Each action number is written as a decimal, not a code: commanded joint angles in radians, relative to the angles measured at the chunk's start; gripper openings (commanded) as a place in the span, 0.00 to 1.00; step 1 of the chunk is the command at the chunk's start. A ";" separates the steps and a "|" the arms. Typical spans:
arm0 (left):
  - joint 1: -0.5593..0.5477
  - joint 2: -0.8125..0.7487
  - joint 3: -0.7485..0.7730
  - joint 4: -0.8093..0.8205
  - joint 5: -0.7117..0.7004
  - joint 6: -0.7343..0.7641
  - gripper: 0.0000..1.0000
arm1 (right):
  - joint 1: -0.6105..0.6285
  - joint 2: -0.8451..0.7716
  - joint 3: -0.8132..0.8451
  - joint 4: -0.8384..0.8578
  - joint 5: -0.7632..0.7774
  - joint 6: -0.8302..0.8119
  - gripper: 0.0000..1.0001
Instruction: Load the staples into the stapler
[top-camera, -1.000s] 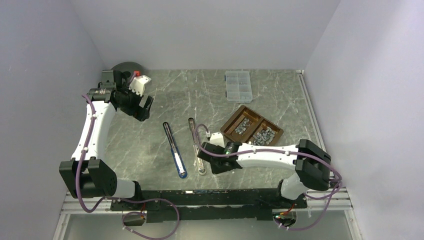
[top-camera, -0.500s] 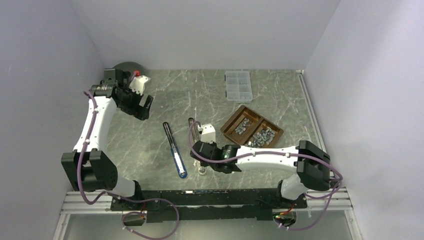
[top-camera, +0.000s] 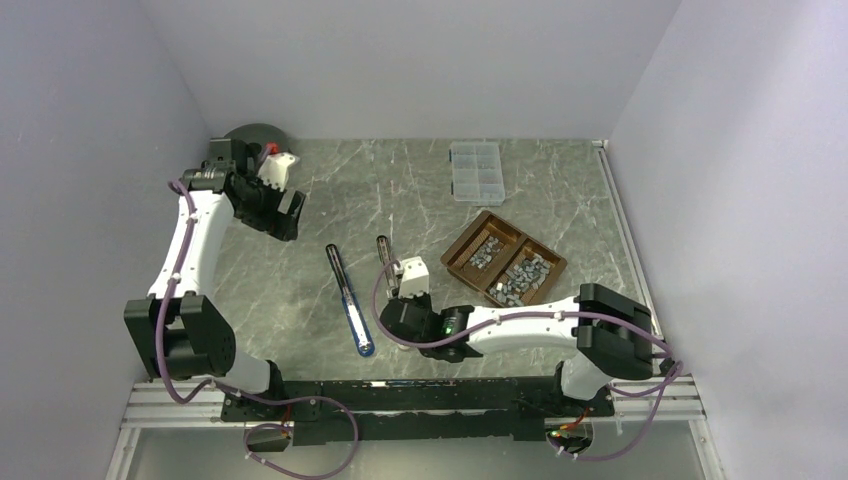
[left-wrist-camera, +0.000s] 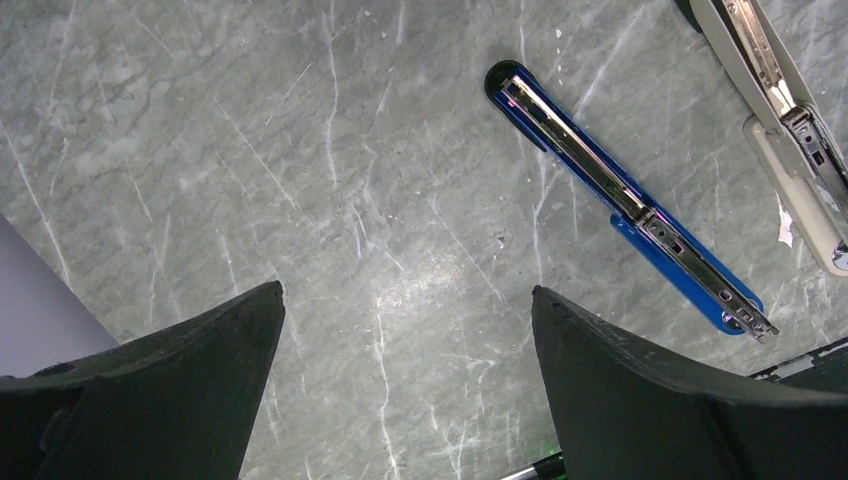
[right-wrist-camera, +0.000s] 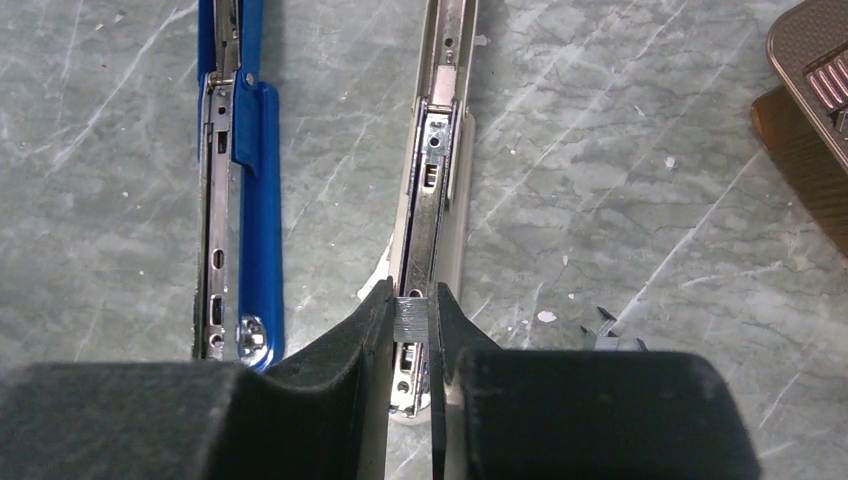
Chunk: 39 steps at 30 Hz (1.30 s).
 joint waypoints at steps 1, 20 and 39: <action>0.004 0.010 0.011 0.019 -0.008 -0.049 0.99 | 0.017 -0.008 -0.042 0.103 0.065 -0.005 0.00; 0.005 0.008 0.017 0.001 0.005 -0.032 0.99 | 0.059 0.067 0.002 0.044 0.141 0.106 0.00; 0.005 0.001 0.014 0.006 0.005 -0.021 0.99 | 0.070 0.095 0.038 0.002 0.166 0.135 0.00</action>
